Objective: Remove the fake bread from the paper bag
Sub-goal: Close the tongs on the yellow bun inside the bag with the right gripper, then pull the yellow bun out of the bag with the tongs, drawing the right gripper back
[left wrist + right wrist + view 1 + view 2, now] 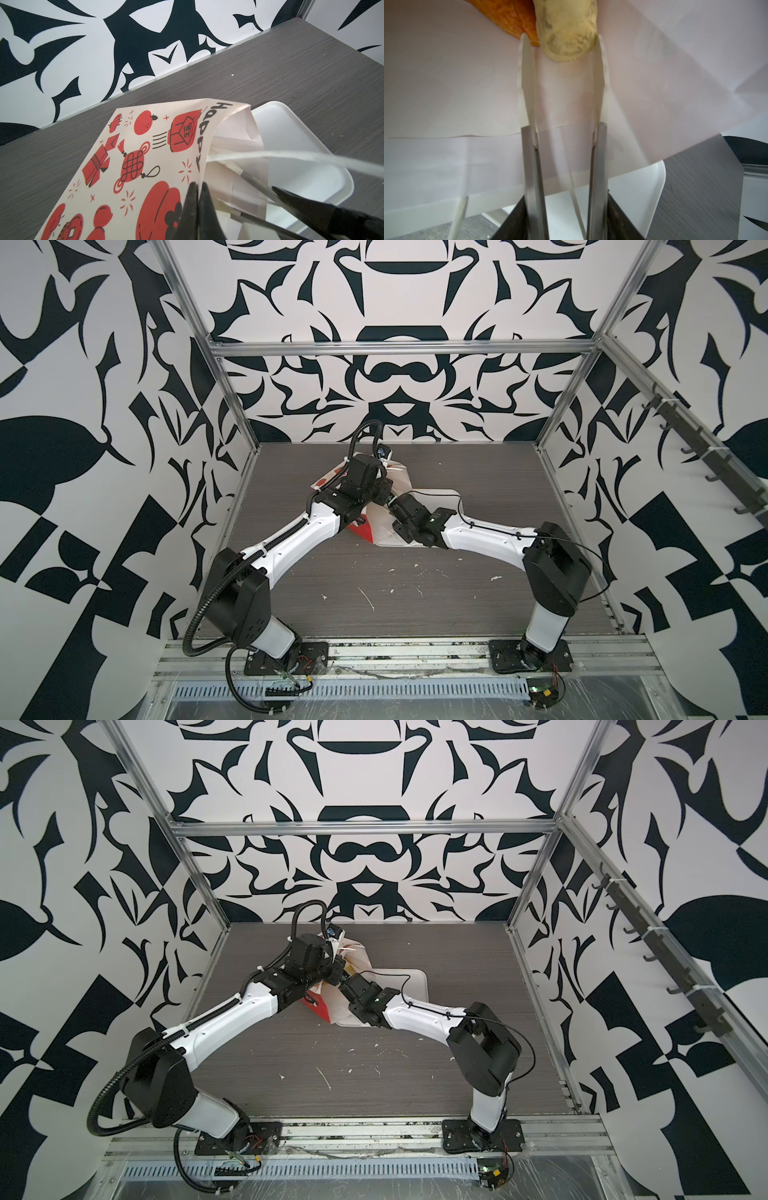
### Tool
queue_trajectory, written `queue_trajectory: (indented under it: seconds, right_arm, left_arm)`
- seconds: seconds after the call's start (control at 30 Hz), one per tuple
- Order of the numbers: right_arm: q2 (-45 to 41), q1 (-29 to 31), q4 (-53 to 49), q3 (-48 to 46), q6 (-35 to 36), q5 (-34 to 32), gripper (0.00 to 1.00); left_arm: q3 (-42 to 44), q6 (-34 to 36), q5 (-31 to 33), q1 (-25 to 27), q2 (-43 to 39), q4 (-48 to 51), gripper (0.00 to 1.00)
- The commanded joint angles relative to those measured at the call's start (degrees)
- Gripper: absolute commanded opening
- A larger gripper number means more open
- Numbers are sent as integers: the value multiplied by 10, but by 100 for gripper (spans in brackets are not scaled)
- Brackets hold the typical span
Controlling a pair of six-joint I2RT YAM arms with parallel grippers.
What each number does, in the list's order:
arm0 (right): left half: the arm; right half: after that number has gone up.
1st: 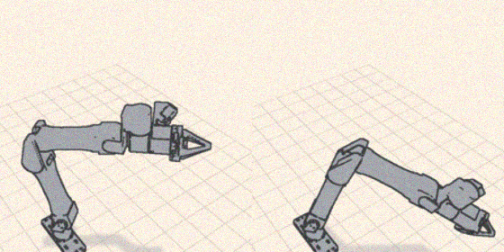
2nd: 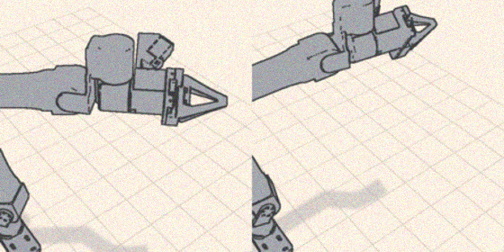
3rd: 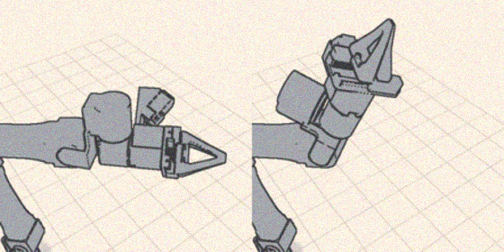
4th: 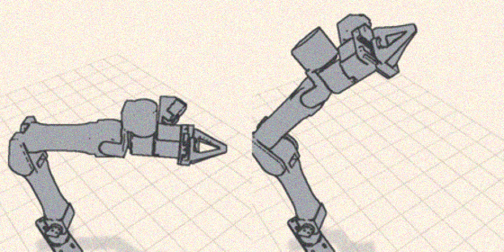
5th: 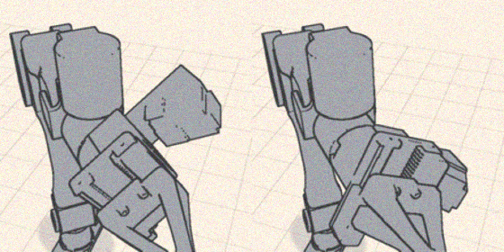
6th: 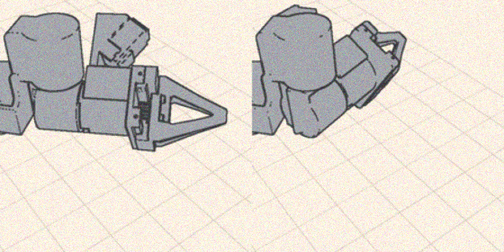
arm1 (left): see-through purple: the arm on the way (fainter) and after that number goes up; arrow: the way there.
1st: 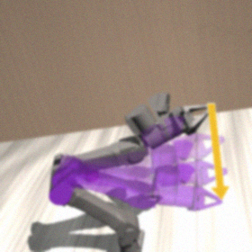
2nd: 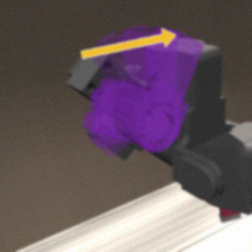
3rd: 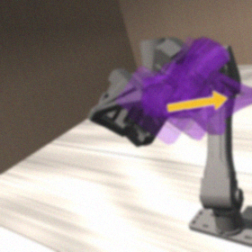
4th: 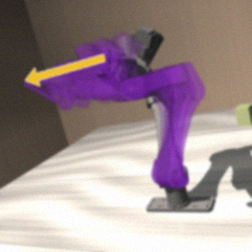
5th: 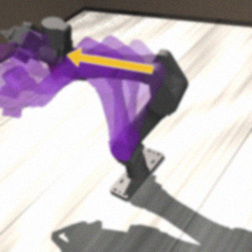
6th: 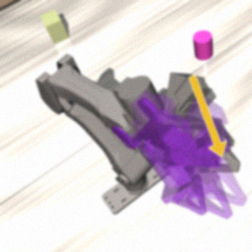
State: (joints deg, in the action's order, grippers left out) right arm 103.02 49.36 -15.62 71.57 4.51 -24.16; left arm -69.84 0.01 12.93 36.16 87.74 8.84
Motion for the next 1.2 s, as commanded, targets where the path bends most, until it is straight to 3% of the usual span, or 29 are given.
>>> queue_trajectory:
  seconds: [0.0,0.37,0.57,0.7,1.17]
  right_arm:
    - [-5,1,20,35,-12,3,54]
    - [33,-4,3,67,-29,-20,47]
    - [29,-4,-1,65,-37,-15,34]
    - [10,-5,-13,61,-48,13,25]
    - [-36,-10,-93,66,-74,112,14]
  left_arm:
    - [-12,-4,-12,1,-2,-17,0]
    - [-9,-5,-12,1,-6,-21,0]
    - [-2,-5,-6,0,-9,-23,0]
    - [2,-5,-1,0,-7,-28,0]
    - [6,-3,12,0,6,-44,0]
